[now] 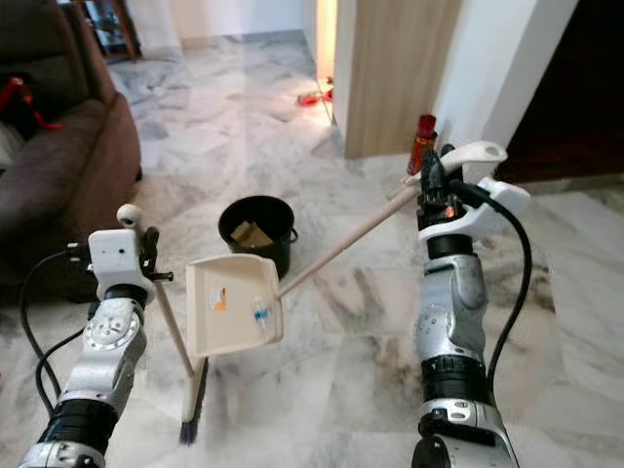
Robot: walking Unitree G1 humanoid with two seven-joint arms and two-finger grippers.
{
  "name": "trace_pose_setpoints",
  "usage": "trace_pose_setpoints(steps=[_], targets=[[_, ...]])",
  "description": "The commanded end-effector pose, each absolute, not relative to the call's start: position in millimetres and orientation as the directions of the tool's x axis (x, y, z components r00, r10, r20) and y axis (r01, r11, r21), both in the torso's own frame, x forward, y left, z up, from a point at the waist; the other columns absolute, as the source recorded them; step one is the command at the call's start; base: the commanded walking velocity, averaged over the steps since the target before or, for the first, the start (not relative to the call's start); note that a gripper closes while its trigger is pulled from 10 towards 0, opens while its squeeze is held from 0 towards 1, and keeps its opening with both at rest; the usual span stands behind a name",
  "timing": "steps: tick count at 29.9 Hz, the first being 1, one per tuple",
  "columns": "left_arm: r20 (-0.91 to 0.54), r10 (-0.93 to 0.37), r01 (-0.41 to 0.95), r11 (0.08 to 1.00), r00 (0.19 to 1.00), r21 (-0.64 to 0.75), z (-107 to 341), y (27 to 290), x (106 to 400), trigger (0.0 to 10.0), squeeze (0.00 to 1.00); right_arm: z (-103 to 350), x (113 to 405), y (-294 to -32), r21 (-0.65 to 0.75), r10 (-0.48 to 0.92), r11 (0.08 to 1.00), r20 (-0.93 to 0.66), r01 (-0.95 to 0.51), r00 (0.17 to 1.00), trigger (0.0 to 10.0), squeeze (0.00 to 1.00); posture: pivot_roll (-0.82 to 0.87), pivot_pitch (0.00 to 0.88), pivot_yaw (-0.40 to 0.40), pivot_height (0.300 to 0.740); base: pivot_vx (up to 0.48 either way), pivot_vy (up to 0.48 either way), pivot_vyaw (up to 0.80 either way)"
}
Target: Sweep floor
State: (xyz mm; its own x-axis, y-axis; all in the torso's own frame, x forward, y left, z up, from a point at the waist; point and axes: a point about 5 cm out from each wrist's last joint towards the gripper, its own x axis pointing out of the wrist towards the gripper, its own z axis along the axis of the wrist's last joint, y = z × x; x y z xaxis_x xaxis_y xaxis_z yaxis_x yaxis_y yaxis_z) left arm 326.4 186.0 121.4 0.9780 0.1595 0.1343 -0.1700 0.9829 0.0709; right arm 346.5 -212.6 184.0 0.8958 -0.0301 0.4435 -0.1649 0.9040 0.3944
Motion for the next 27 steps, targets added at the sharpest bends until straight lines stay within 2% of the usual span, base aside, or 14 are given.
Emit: trace_pose_setpoints(steps=[1, 7, 14, 27], targets=[[0.19, 0.173, -0.19, 0.978, 0.966, 0.08, 133.2, 192.4, 327.3, 10.0, 0.0, 203.6, 347.9, -204.8, 0.404, -0.024, 0.887, 0.523, -0.223, 0.852, 10.0, 0.0, -0.01, 0.0, 0.04, 0.74, 0.36, 0.0, 0.0], [0.191, 0.172, -0.19, 0.979, 0.966, 0.079, 133.1, 192.1, 327.0, 10.0, 0.0, 204.4, 347.9, -202.1, 0.392, -0.004, 0.888, 0.526, -0.238, 0.851, 10.0, 0.0, -0.01, 0.0, 0.039, 0.74, 0.358, 0.0, 0.0], [0.192, 0.172, -0.19, 0.979, 0.966, 0.078, 133.4, 191.8, 326.8, 10.0, 0.0, 205.3, 348.5, -199.7, 0.391, 0.006, 0.886, 0.528, -0.25, 0.849, 10.0, 0.0, -0.01, 0.0, 0.038, 0.74, 0.359, 0.0, 0.44], [0.191, 0.172, -0.189, 0.979, 0.966, 0.078, 132.6, 191.2, 326.4, 10.0, 0.0, 204.9, 348.6, -198.8, 0.392, 0.016, 0.883, 0.526, -0.259, 0.85, 10.0, 0.0, 0.0, 0.0, 0.034, 0.74, 0.36, 0.0, 0.0]])
